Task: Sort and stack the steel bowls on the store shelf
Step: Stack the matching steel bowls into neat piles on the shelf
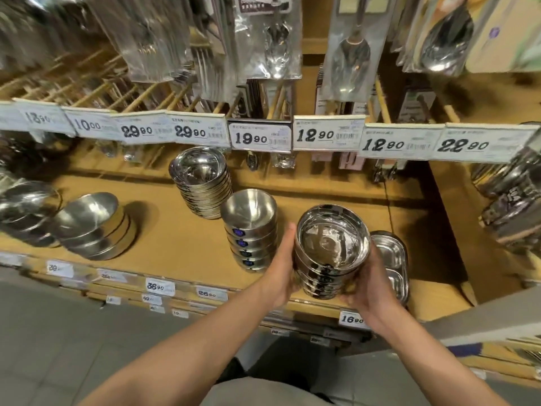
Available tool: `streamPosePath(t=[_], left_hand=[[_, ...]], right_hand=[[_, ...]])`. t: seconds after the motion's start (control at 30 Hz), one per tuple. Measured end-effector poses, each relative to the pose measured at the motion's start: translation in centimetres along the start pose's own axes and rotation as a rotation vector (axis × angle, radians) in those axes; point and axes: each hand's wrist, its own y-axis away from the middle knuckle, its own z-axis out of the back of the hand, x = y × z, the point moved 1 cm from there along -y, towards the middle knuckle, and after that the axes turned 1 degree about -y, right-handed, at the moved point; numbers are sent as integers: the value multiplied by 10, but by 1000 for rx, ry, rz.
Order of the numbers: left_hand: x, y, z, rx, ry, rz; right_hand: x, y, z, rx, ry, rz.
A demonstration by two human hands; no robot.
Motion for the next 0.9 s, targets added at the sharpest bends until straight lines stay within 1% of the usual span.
streamPosePath(t=[0.13,0.27,0.4,0.47,0.53,0.6,0.7,0.9], left_hand=[[7,20,4,27,6,-40],[26,40,21,17,44,-8],[40,60,48,90,129,23],[44,67,66,88,147,20],[46,75,85,33,148,5],[46,84,106,-3,135,-19],[43,99,147,-20,114,-46],[19,133,245,-34,71,-55]], right_hand=[[-7,14,-1,40,-19,69],[-25,28,-12,34,-13,31],[-50,39,-34,31,28,-48],[-61,41,-48,24,39,-75],[-70,44,-66,30,65,-96],[-78,48,-87,49,88,-71],[-91,52,-124,93,83,-15],[-122,46,-223,150,73,7]])
